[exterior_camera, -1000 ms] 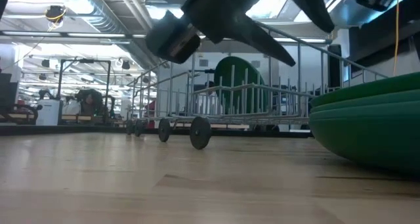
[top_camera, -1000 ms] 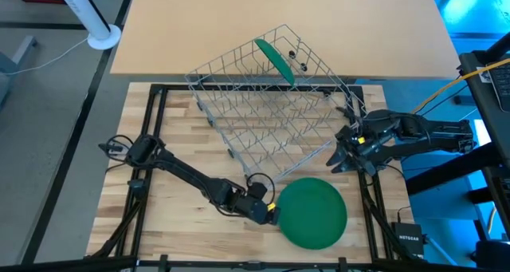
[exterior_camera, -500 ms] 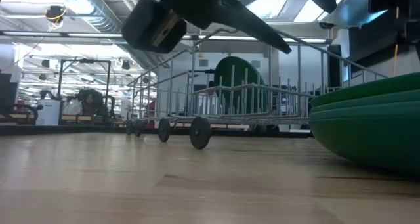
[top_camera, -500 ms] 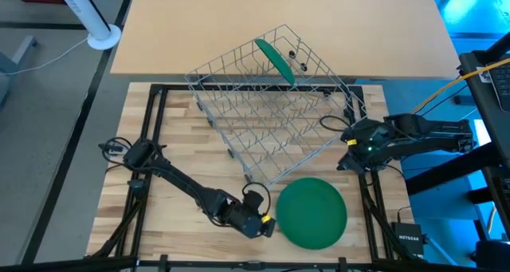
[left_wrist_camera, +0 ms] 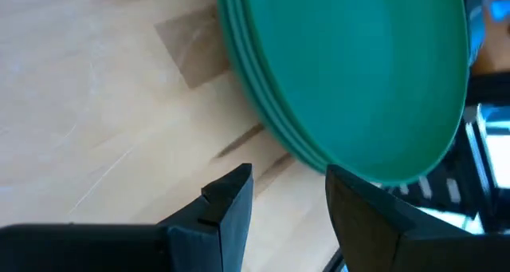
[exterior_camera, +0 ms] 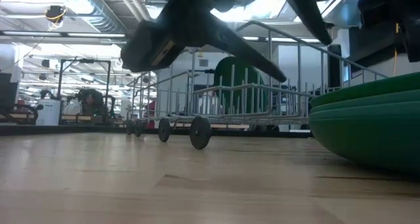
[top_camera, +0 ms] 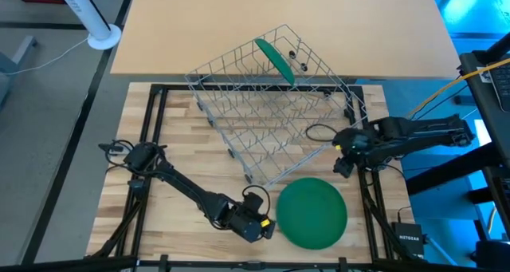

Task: Sort dishes
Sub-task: Put the green plate into the dish rack

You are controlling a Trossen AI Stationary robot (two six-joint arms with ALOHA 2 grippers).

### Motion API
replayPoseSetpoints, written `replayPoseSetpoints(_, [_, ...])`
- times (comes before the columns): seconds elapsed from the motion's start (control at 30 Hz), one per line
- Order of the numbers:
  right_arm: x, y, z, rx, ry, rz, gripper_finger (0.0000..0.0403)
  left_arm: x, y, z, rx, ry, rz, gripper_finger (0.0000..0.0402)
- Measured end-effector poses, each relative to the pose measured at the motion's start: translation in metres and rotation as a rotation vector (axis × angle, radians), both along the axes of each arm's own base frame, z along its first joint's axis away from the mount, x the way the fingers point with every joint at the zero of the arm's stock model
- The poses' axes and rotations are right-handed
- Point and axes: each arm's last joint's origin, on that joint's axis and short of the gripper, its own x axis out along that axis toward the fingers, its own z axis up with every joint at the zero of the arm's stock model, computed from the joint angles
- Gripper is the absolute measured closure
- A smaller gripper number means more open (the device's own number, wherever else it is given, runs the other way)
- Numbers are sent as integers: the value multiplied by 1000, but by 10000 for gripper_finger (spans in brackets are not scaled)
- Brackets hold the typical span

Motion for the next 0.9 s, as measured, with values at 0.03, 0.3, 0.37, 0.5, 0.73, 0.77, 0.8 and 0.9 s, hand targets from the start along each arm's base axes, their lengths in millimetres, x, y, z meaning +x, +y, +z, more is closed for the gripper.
replayPoseSetpoints(0.03, [3,1,-2,-6,12,6,224,1,2,0,-3,2,14,251])
replayPoseSetpoints(0.3, [23,9,-14,-44,93,39,224,9,17,0,-53,-13,101,251])
replayPoseSetpoints(0.37, [22,11,-19,-61,162,49,224,10,19,0,-58,-15,110,251])
replayPoseSetpoints(0.5, [15,14,-25,-129,304,53,224,10,20,0,-56,-13,110,251])
replayPoseSetpoints(0.73, [15,30,-25,-131,280,45,224,10,20,0,-53,-12,106,251])
replayPoseSetpoints(0.77, [15,34,-24,-118,263,53,224,10,20,0,-48,-12,101,251])
replayPoseSetpoints(0.8, [16,37,-24,-110,243,58,224,10,20,0,-40,-10,94,251])
replayPoseSetpoints(0.9, [18,46,-23,-94,202,60,224,10,19,0,-33,-9,85,251])
